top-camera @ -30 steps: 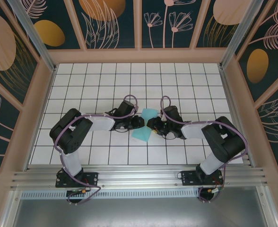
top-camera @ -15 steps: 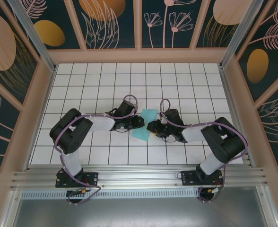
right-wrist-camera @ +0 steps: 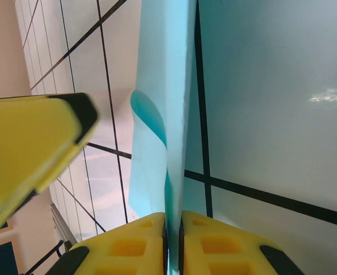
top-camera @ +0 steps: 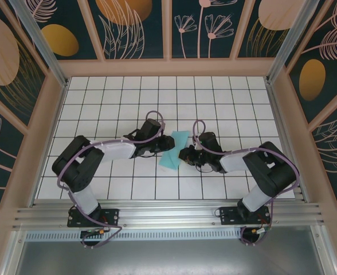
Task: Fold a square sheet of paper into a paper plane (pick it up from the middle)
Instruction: Turn over the paper at the center of the table.
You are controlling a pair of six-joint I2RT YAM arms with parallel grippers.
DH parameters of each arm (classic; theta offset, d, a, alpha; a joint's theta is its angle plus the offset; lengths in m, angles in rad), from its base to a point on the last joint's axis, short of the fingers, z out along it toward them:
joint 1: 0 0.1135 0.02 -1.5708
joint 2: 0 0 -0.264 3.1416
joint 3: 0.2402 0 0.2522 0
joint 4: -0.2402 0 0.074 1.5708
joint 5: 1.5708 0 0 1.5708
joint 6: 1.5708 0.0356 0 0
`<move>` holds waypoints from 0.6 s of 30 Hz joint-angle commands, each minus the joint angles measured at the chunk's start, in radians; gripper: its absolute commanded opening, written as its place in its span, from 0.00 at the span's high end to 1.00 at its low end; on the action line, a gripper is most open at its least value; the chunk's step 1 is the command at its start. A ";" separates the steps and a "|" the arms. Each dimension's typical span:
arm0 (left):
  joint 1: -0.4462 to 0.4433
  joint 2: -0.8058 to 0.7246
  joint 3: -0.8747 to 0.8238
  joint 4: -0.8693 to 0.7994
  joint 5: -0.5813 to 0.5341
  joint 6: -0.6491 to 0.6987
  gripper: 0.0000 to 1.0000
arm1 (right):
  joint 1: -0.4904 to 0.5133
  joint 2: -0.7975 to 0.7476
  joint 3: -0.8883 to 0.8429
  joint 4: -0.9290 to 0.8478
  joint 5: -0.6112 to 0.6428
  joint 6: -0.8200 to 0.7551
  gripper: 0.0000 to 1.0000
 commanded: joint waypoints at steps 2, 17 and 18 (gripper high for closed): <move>0.001 -0.116 -0.034 -0.039 -0.096 -0.022 0.63 | 0.008 -0.055 0.051 -0.070 0.020 -0.046 0.89; 0.027 -0.519 -0.209 -0.128 -0.438 -0.074 0.53 | 0.108 -0.223 0.463 -1.010 0.563 -0.267 0.99; 0.029 -0.545 -0.225 -0.128 -0.458 -0.081 0.53 | 0.113 -0.213 0.504 -1.088 0.614 -0.268 0.99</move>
